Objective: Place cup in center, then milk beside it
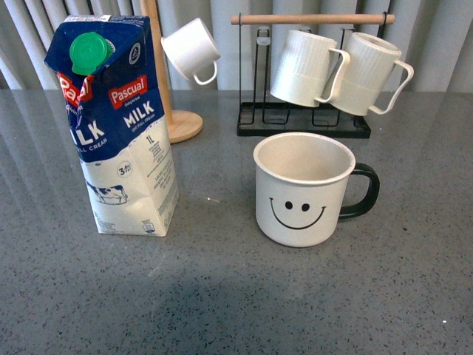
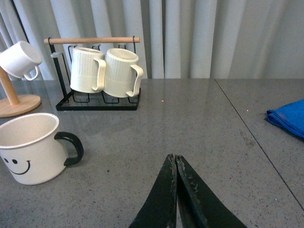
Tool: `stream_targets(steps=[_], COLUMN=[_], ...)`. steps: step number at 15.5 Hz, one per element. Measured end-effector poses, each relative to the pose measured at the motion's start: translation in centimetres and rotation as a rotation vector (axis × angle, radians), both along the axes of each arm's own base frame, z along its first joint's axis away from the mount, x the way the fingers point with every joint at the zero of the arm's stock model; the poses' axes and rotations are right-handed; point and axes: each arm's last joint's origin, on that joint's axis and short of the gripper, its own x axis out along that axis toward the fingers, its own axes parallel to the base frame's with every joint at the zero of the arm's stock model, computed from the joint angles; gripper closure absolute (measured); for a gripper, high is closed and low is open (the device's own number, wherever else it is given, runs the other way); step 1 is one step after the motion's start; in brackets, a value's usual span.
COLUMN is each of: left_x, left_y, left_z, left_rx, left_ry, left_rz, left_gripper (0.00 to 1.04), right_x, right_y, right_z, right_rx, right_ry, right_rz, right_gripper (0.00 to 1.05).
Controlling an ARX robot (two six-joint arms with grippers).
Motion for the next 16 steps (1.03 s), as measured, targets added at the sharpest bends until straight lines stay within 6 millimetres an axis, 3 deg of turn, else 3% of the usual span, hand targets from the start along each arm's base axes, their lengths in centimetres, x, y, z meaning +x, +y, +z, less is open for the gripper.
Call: stream_targets(steps=[11,16], left_x=[0.0,0.0], left_y=[0.0,0.0], left_z=[0.0,0.0], left_rx=[0.000,0.001], left_ry=[0.000,0.000], left_rz=[0.002,0.000], left_gripper=[0.07,0.07], right_x=[-0.1,-0.1], right_y=[0.0,0.0], right_z=[-2.4,-2.3], right_rx=[-0.006,-0.007], right_ry=[-0.002,-0.010], right_rz=[0.000,0.000], right_gripper=[1.03,1.03])
